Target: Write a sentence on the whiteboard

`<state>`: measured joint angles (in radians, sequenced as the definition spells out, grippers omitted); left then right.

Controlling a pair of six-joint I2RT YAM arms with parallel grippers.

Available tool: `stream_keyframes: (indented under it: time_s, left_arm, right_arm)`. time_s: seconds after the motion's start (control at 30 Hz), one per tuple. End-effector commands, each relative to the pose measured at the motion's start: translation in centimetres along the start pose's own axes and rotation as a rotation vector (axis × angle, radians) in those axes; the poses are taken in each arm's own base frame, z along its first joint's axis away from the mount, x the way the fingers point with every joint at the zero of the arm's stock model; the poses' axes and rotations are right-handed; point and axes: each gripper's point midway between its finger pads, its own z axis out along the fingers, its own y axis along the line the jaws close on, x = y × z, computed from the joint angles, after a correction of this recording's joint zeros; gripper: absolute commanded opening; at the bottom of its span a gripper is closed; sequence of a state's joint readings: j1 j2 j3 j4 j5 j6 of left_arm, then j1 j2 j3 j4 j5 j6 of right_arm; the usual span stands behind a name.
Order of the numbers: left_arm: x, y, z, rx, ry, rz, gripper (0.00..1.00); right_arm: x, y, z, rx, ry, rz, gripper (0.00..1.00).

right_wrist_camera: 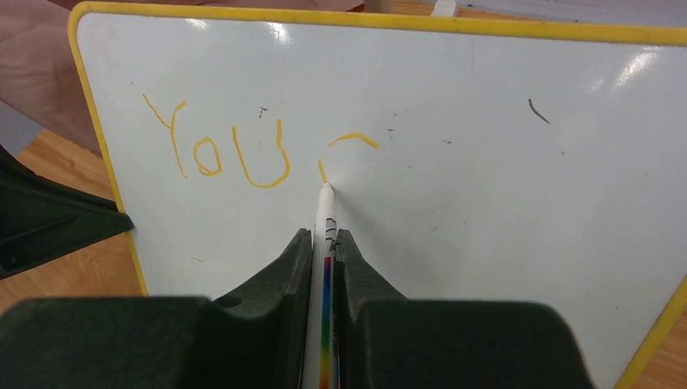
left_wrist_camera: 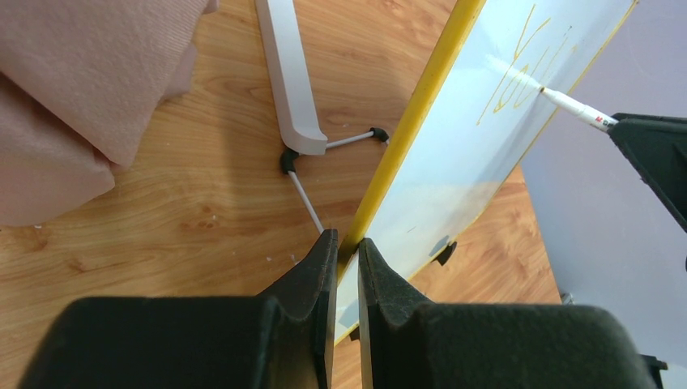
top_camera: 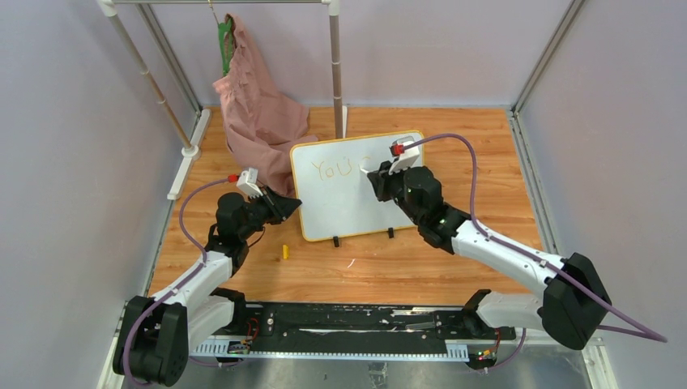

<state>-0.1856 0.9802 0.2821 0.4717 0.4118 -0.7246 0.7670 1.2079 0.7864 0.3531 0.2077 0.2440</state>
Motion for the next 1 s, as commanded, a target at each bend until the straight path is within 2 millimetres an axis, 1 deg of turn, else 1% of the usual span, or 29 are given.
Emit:
stream_keyframes:
  time_s: [0.0, 0.13, 0.27, 0.37, 0.47, 0.67, 0.77, 0.97]
  left_arm:
    - [-0.6, -0.8, -0.1, 0.028, -0.026, 0.019, 0.0]
    - [-0.6, -0.8, -0.1, 0.03, -0.026, 0.02, 0.0]
    - [-0.6, -0.8, -0.1, 0.029, -0.027, 0.02, 0.0]
    - [-0.6, -0.8, -0.1, 0.029, -0.025, 0.02, 0.0]
    - [-0.6, -0.8, -0.1, 0.03, -0.025, 0.02, 0.0]
    - [-0.6, -0.9, -0.1, 0.032, -0.026, 0.021, 0.0]
    - [-0.6, -0.9, -0.2, 0.033, -0.025, 0.021, 0.0]
    - [-0.6, -0.9, -0.2, 0.034, -0.026, 0.022, 0.0]
  right_arm:
    - [1.0, -1.0, -1.0, 0.022, 0.031, -0.007, 0.0]
    - [1.3, -1.6, -1.4, 0.045, 0.042, -0.017, 0.0]
    - [1.2, -2.4, -1.8, 0.081, 0.043, -0.028, 0.0]
    - [0.6, -3.2, -2.0, 0.116, 0.026, -0.023, 0.0]
    - [-0.2, -3.6, -2.2, 0.13, 0.005, -0.021, 0.0]
    - [-2.0, -3.1, -2.9, 0.087, -0.067, -0.007, 0.0]
    - [-2.1, -3.2, -2.9, 0.097, -0.07, -0.015, 0.0]
    - [-2.2, -3.4, -2.3, 0.113, -0.063, -0.013, 0.0]
